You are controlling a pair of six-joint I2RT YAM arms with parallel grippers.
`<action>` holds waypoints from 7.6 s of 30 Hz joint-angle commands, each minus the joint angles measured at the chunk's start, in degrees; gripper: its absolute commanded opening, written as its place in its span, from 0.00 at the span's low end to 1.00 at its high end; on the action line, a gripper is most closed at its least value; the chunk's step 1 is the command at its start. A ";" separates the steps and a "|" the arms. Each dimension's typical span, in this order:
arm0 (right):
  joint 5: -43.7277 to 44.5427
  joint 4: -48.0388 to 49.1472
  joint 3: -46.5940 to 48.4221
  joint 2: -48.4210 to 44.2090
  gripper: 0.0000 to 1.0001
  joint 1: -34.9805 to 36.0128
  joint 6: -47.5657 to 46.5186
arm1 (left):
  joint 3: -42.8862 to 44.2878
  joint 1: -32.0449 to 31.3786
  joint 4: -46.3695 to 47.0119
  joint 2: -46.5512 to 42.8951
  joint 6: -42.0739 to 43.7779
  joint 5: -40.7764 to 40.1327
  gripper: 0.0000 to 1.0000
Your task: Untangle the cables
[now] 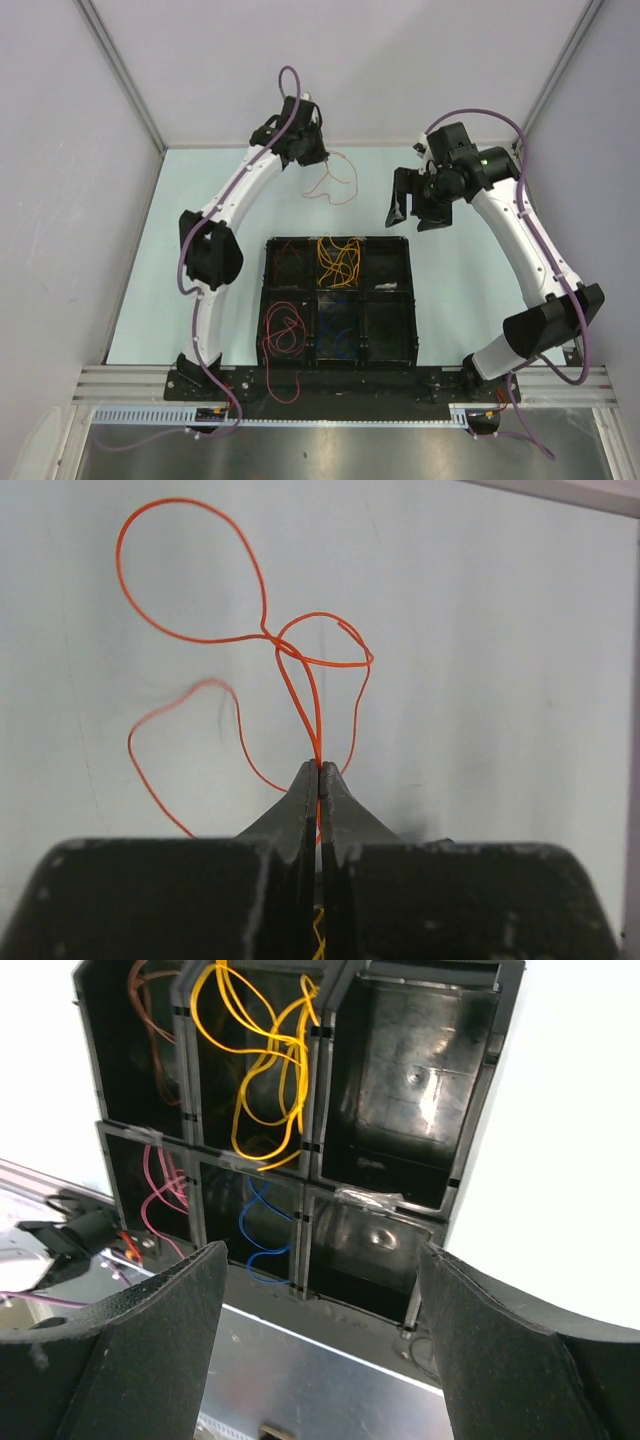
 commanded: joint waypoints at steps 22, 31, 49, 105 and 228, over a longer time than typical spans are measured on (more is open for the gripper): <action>3.56 8.96 -9.44 -18.08 0.84 -12.50 9.58 | 2.66 -10.62 -7.87 -19.44 -4.65 5.63 0.00; 2.06 8.70 -11.47 -20.63 0.84 -14.62 8.79 | 1.88 -16.86 -6.56 -19.18 -7.54 7.30 0.00; 2.07 8.26 -15.07 -24.32 0.84 -15.24 8.79 | -30.37 -21.79 12.25 -27.18 -14.58 17.15 0.00; 0.66 6.85 -17.89 -19.23 0.84 -15.41 7.65 | -4.02 -21.44 -17.63 0.94 -6.15 14.43 0.18; -19.47 29.08 -30.80 6.62 0.03 -8.29 2.37 | -13.95 -10.19 -23.69 -22.26 -0.43 9.42 0.48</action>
